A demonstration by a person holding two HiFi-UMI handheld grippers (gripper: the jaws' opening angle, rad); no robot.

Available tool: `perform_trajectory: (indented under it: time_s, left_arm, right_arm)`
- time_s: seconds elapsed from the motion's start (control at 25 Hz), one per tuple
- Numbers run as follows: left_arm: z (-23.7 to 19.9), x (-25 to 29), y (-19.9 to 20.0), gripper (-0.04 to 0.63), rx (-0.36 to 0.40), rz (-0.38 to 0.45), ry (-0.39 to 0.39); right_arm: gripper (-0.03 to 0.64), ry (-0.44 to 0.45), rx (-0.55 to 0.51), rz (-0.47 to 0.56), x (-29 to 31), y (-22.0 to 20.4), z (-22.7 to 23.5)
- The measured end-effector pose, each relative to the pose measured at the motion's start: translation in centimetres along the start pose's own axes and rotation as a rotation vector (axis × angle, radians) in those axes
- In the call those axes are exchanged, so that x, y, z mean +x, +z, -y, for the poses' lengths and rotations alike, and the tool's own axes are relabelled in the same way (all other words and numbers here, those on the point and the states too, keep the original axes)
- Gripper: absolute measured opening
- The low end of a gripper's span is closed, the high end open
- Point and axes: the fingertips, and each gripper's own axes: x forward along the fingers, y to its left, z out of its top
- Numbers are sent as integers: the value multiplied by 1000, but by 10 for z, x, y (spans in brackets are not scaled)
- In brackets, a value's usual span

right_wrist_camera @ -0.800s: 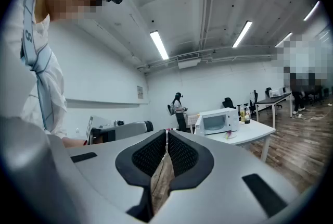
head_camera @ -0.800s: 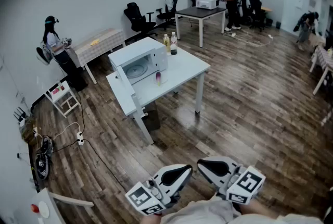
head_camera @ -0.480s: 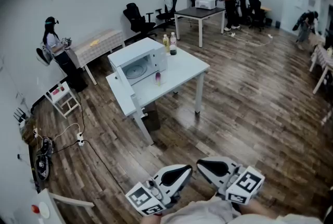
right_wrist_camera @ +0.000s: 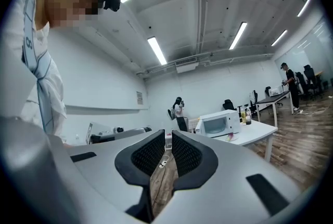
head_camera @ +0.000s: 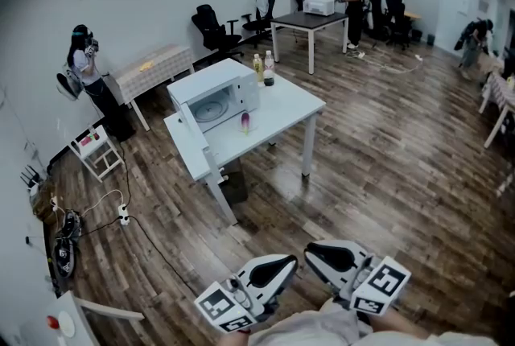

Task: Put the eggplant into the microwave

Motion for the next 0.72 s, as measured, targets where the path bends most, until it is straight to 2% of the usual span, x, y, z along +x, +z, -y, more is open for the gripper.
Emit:
perform_trajectory:
  time_s: [0.32, 0.72]
  left_arm:
    - [-30, 13, -7, 3, -6, -1, 38]
    - [-117, 72, -7, 2, -4, 3, 77]
  right_arm:
    - [44, 38, -3, -19, 15, -2, 27]
    - [44, 143, 22, -5, 67, 14, 116]
